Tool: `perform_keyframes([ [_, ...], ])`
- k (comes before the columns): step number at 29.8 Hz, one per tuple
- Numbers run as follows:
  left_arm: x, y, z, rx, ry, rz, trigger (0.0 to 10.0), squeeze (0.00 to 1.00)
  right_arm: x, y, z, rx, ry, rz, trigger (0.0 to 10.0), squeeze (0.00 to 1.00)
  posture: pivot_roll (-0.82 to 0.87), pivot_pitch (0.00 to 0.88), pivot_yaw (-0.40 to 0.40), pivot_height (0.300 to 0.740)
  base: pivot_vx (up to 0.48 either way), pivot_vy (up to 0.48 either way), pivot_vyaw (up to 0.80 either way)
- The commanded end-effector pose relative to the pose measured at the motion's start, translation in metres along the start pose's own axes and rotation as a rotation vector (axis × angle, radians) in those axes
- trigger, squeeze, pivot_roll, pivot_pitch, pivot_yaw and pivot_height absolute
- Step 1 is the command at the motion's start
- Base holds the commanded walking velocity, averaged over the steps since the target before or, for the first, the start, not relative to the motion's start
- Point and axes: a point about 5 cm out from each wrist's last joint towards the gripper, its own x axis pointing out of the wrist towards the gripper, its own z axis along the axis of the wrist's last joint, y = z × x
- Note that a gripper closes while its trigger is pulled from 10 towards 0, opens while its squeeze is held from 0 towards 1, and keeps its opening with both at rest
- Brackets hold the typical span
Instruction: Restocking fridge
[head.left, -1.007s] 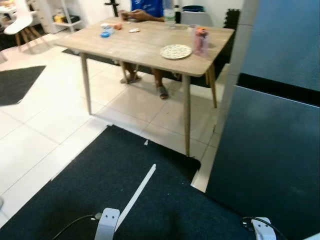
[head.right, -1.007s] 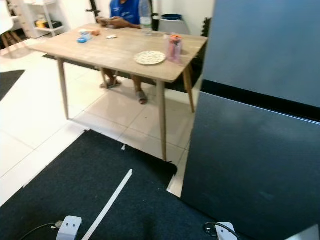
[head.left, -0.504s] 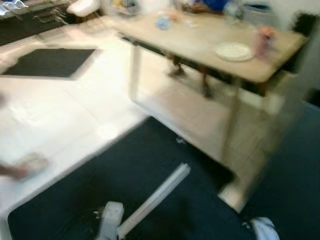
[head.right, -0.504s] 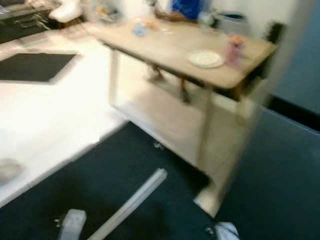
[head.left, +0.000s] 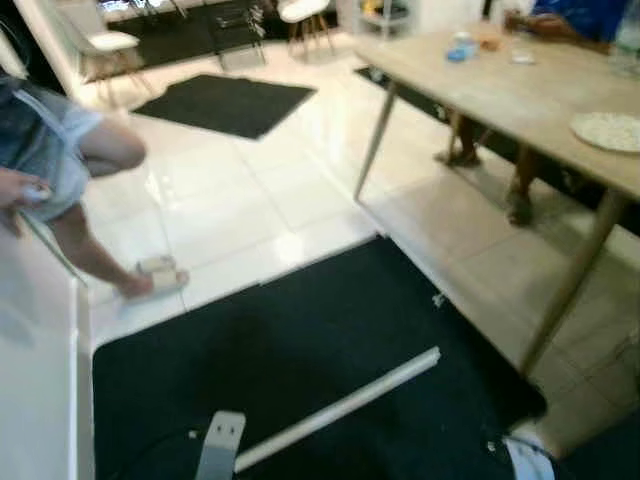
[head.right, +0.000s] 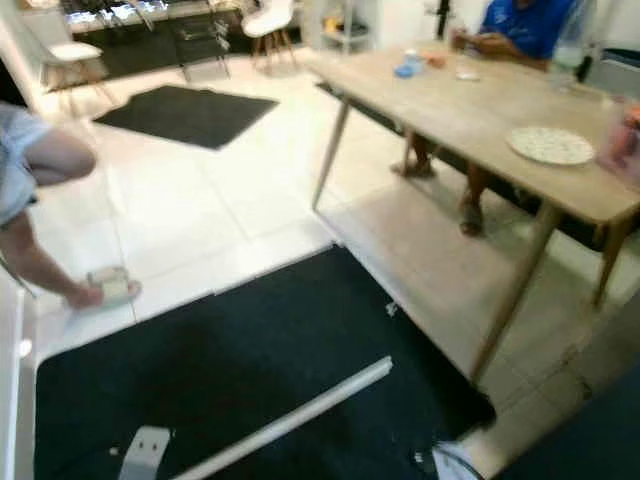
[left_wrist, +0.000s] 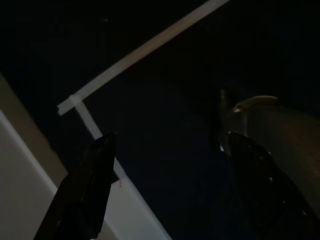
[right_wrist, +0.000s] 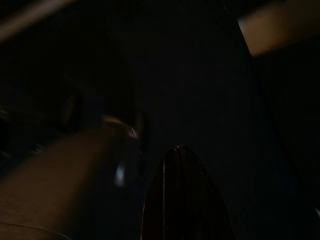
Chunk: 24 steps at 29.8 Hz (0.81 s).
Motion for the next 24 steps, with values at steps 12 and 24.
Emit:
perform_keyframes([
  [12, -0.0028, 0.0090, -0.0085, -0.018, 0.036, 0.005, 10.0, 0.00, -0.0008, 0.0004, -0.0082, 0.020, 0.031, -0.004, 10.0, 0.00, 0.00, 0.012, 0.026, 0.740, 0.303, 0.000, 0.00],
  [24, -0.0008, 0.0018, -0.0047, -0.013, 0.031, -0.013, 10.0, 0.00, -0.0006, 0.0009, -0.0081, 0.020, 0.033, -0.004, 10.0, 0.00, 0.00, 0.009, 0.024, 0.740, 0.412, 0.000, 0.00],
])
